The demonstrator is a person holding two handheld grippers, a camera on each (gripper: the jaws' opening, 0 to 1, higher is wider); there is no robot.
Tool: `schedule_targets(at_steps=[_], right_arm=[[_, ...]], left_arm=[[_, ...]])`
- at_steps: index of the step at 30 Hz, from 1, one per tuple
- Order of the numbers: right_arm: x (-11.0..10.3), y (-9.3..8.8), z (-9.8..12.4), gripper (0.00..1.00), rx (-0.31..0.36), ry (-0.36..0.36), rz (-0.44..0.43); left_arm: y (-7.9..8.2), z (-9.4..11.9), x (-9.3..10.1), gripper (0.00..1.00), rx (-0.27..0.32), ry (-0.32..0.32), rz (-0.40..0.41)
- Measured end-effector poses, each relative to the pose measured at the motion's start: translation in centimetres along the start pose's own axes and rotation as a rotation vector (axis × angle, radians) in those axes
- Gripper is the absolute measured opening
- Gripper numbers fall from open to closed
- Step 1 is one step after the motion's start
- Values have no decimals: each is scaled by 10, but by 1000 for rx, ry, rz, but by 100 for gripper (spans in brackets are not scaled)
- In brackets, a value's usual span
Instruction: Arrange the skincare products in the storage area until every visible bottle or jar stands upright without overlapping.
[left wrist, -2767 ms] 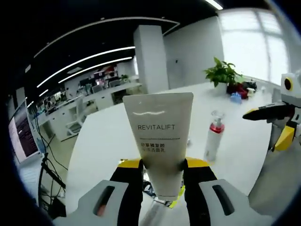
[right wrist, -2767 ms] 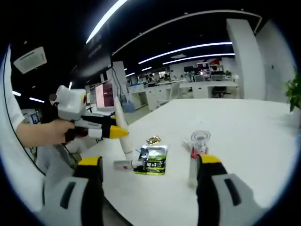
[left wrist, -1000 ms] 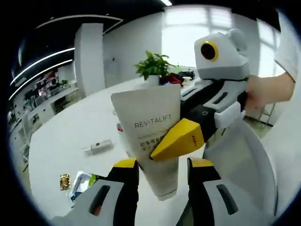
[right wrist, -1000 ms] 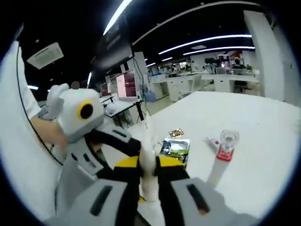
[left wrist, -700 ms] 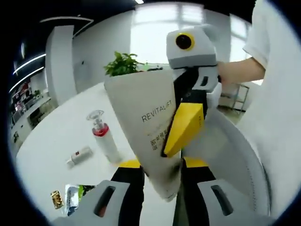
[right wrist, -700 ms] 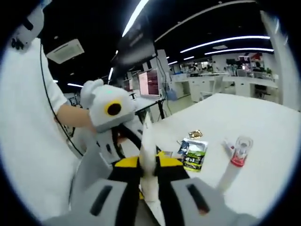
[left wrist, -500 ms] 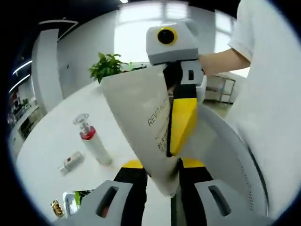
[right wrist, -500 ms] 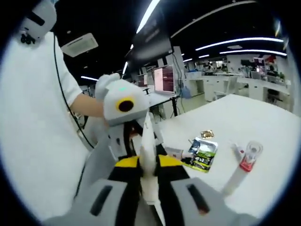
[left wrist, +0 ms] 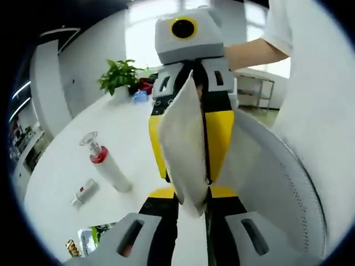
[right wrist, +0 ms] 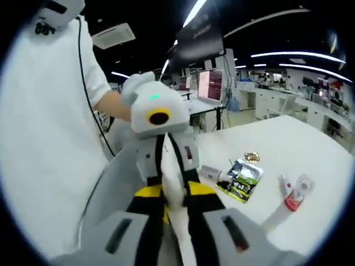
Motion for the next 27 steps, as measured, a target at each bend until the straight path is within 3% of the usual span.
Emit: schedule_targets(at_steps=[13, 27], right_arm=[[16, -13, 3, 20, 68, -122, -123], [39, -28, 7, 52, 131, -282, -225]], left_arm=[[-17, -19, -9, 15, -21, 15, 20], [-45, -27, -29, 16, -48, 41, 48]])
Point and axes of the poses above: the point that each gripper's makers call its tool centre point, and the gripper's own axes: z roughly backward along the fingers, x roughly to its right, y roughly out of its top, the point moved 3 cm from there along z, roughly backward along the fingers, and after that the axes turned 10 degrees about -z, right-handed, at the moved point
